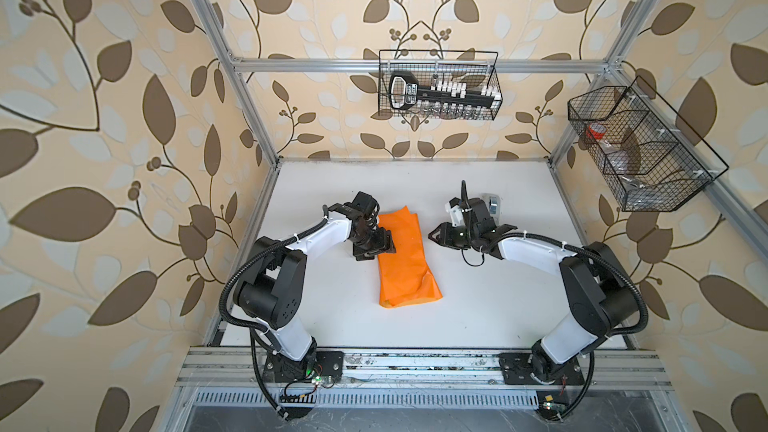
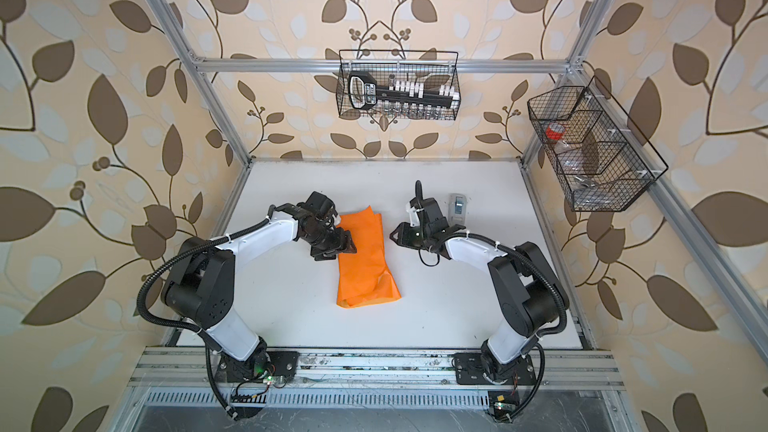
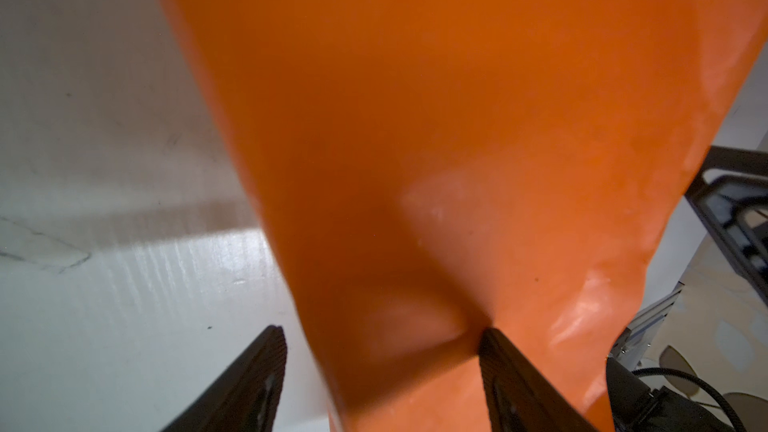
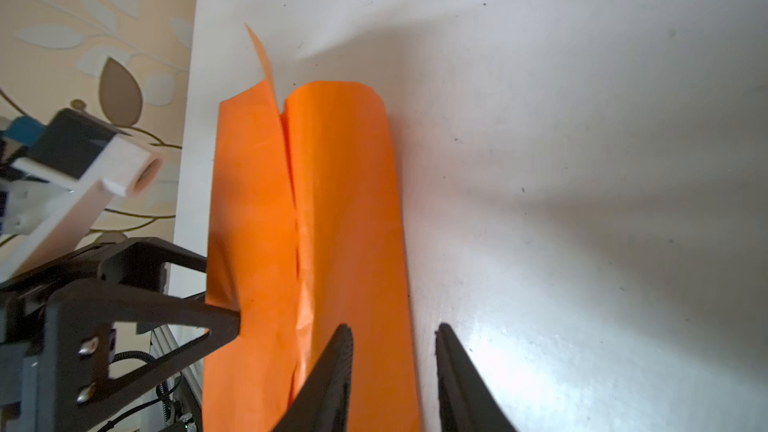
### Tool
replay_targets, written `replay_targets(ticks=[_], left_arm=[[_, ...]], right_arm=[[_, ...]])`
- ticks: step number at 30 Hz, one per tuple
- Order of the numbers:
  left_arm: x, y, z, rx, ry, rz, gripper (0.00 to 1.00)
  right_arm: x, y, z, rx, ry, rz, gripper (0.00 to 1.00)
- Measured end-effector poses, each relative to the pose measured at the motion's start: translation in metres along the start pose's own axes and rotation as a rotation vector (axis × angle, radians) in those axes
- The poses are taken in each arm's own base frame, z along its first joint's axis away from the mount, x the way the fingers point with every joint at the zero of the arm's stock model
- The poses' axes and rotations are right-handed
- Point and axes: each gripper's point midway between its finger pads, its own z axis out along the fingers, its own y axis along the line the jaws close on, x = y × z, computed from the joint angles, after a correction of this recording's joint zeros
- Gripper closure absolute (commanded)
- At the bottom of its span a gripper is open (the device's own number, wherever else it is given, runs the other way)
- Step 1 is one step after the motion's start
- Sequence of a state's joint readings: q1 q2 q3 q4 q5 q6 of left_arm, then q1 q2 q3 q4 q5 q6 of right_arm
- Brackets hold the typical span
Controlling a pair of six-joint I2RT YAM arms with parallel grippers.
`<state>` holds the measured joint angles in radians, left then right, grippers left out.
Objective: Wrap the gift box in paper
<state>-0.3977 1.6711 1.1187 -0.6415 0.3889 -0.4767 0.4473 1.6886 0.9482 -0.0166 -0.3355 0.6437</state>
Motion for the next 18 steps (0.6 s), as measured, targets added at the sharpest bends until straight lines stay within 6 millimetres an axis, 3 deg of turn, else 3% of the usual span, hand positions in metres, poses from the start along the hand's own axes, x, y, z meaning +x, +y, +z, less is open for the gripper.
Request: replay_targets(ticks=[4,8,14,18], left_arm=[[-0.001,-0.001,0.000,-0.001,0.003,0.002,0.25],[-0.004,-0.004,0.001,-0.003,0.008,0.008,0.25],[-0.008,-0.013,0.004,-0.010,0.016,0.029,0.21],[-0.010,-0.017,0.006,-0.025,0.024,0.037,0.21]], right_arm=[[-0.009,-0.002,0.021,0.031,0.014,0.002,0.65],[-0.005,0.001,0.033,0.069,0.038,-0.012,0.64],[-0.007,0.019,0.033,0.129,0.026,-0.071,0.62],[-0.008,0.018,0.031,0.177,0.015,-0.092,0.62]])
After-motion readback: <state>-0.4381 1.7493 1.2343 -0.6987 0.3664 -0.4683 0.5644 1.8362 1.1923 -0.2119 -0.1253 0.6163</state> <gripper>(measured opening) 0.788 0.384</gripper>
